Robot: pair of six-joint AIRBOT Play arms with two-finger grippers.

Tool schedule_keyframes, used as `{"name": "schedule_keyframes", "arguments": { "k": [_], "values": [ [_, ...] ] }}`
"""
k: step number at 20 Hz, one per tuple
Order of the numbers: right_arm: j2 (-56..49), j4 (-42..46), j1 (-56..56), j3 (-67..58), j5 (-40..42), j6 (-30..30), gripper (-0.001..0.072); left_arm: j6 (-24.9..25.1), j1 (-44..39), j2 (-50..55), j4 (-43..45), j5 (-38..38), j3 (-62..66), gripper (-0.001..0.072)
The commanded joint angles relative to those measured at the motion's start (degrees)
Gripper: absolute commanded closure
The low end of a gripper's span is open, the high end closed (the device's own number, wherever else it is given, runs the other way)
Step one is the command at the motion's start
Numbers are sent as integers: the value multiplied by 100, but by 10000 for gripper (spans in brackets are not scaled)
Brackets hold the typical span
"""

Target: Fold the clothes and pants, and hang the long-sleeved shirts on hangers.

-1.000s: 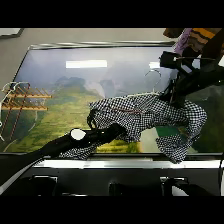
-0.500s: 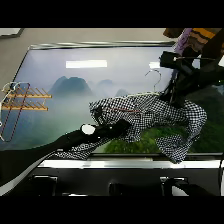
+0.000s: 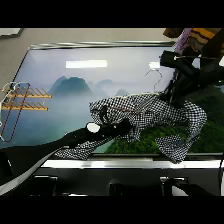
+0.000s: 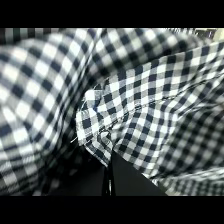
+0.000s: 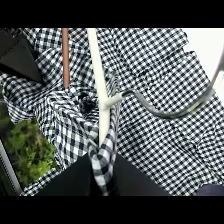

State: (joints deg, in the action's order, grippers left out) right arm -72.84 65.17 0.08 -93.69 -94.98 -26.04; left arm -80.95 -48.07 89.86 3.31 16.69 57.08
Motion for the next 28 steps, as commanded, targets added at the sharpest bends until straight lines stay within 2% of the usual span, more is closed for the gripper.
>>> {"name": "schedule_keyframes", "arguments": {
  "k": [1,6,12,21,28],
  "values": [
    [107,2,-2,0,-7,-396,677,4,442,-107,273,92,28,676],
    [363,168,-4,0,-254,-487,677,734,1364,-114,317,988,382,676],
    [422,334,-4,0,-420,-634,678,756,1692,-114,352,994,643,676],
    [420,706,-4,2,-238,-614,678,748,1742,-107,1421,990,1283,676],
    [422,1200,-4,0,-249,-748,678,726,1943,-101,1434,1102,1283,676]
  ]
}}
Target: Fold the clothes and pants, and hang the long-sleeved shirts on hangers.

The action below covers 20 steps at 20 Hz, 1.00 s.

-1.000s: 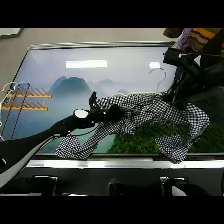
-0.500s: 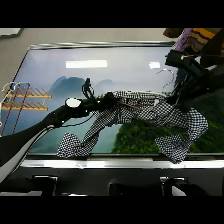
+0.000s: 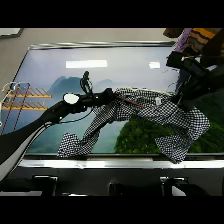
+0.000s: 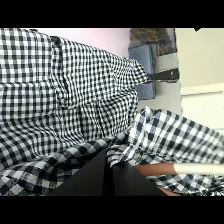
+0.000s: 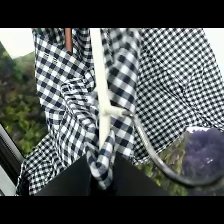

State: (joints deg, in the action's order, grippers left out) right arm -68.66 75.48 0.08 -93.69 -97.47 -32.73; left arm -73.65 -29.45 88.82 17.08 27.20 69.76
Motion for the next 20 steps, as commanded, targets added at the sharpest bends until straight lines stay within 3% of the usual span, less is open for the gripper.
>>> {"name": "schedule_keyframes", "arguments": {
  "k": [1,10,20],
  "values": [
    [4,166,-4,0,-13,-120,678,-4,94,7,57,50,15,676],
    [282,354,-4,2,-369,-179,679,4,127,11,162,85,66,676],
    [-168,358,-4,15,-33,-188,679,33,125,-2,444,37,660,677]
  ]
}}
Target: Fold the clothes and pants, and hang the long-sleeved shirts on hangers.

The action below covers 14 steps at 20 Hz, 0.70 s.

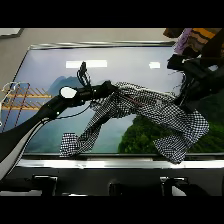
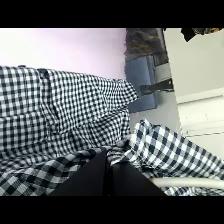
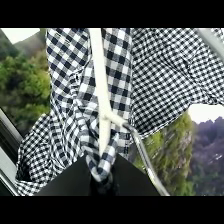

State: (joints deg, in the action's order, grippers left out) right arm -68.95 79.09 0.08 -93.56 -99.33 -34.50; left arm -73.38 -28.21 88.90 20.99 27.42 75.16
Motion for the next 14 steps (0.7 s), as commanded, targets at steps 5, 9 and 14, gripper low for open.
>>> {"name": "schedule_keyframes", "arguments": {
  "k": [5,9,14],
  "values": [
    [-157,560,-4,0,376,-304,679,-651,2,-4,776,341,142,677],
    [-155,428,-4,0,232,-304,679,-824,-9,-7,1014,378,179,677],
    [-321,240,-4,13,238,-308,679,-750,-9,-11,1217,232,710,677]
  ]
}}
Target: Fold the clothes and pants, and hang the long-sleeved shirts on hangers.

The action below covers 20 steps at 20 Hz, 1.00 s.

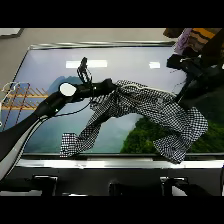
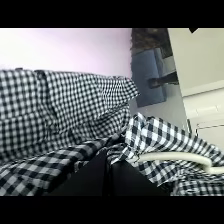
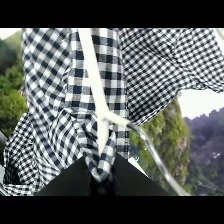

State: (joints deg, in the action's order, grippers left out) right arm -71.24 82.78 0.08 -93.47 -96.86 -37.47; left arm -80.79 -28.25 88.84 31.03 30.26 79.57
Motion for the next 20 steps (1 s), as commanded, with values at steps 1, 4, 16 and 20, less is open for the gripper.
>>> {"name": "schedule_keyframes", "arguments": {
  "k": [1,4,16,20],
  "values": [
    [-144,-133,-4,4,-4,-20,679,-24,-4,-4,356,-39,398,677],
    [-168,103,-4,2,52,-166,679,-136,4,-2,678,94,592,677],
    [-538,-256,-367,4,343,-435,679,-431,-168,-208,1475,334,678,677],
    [-708,422,-1165,4,946,-852,679,-431,-221,-212,1770,498,1005,677]
  ]
}}
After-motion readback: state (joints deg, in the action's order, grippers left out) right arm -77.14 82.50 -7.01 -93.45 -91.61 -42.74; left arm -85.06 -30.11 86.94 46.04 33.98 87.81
